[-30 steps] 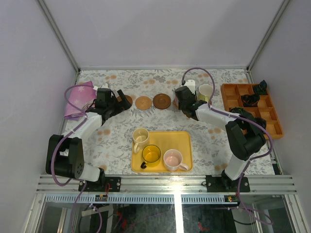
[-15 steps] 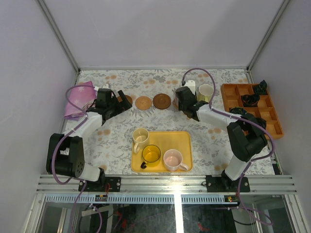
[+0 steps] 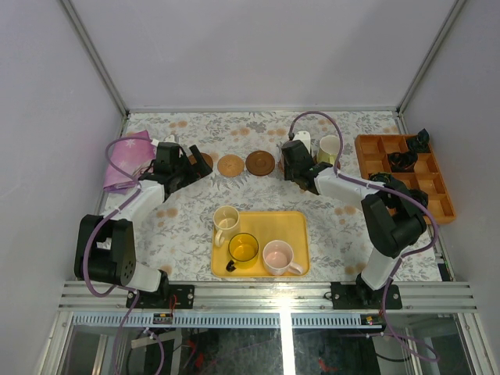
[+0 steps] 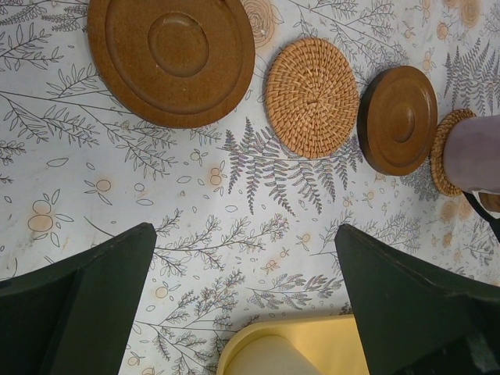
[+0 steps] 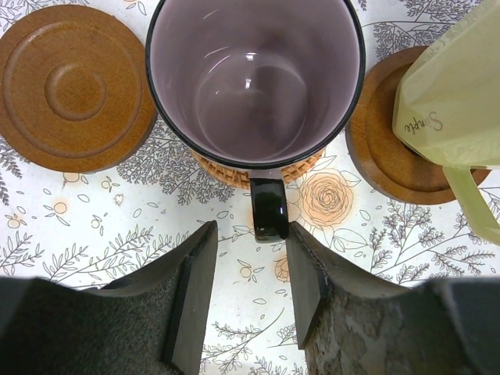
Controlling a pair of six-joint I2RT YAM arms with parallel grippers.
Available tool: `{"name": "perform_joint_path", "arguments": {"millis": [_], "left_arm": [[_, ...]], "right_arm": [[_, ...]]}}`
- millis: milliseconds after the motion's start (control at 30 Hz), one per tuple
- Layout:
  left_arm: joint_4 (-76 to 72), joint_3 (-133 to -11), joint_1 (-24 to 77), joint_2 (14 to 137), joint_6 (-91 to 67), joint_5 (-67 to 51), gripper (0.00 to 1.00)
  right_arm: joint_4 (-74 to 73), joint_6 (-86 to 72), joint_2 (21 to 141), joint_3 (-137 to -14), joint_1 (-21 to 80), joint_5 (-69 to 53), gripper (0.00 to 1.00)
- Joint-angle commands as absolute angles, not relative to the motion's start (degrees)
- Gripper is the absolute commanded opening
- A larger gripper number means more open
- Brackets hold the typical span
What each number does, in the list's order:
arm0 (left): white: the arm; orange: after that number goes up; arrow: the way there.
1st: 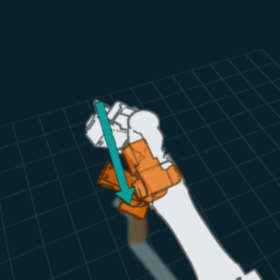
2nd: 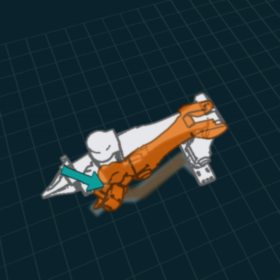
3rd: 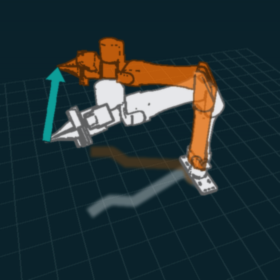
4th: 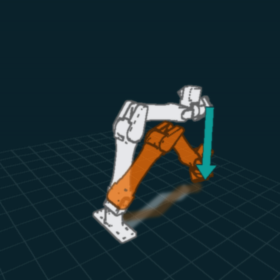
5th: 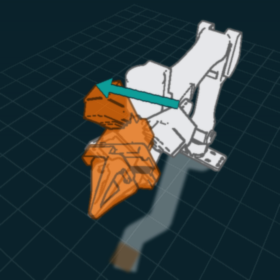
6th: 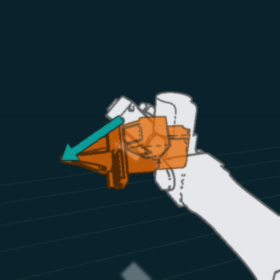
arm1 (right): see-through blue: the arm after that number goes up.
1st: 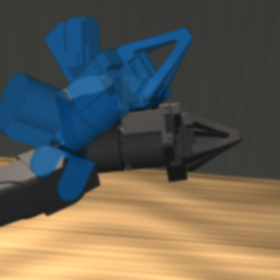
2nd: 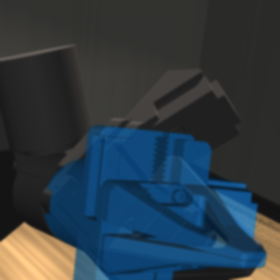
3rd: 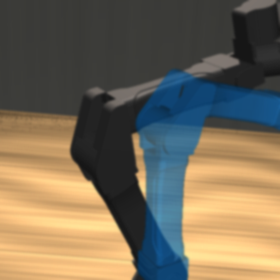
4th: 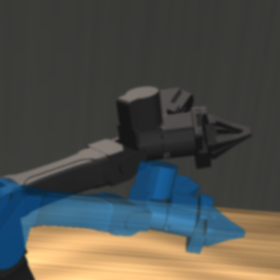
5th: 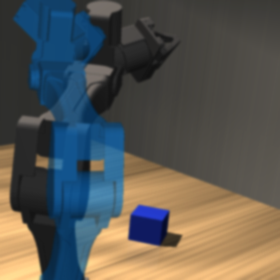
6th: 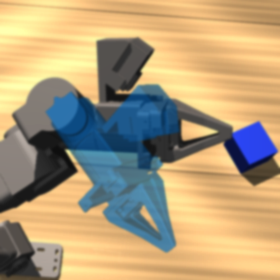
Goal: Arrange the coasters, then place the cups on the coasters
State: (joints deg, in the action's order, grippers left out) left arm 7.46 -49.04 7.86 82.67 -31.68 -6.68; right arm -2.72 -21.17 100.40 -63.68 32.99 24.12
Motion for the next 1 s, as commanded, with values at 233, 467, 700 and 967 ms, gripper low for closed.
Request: {"name": "perform_joint_path", "arguments": {"millis": [233,467,700,967], "left_arm": [[7.12,-50.62,8.09,83.37,-31.73,-7.02,0.98],[7.37,-50.76,8.09,83.51,-31.47,-6.99,0.98],[8.42,-50.54,8.09,82.36,-30.96,-6.18,0.98],[8.44,-50.05,8.08,81.24,-31.35,-6.73,0.98]], "right_arm": [[-2.5,-21.64,100.32,-65.99,32.78,24.14,0.48],[-5.18,-22.99,95.91,-64.37,32.78,26.63,0.55],[-12.85,-18.21,85.44,-63.3,32.83,24.73,0.78],[-26.34,-11.14,68.99,-57.45,32.78,6.63,0.8]]}}
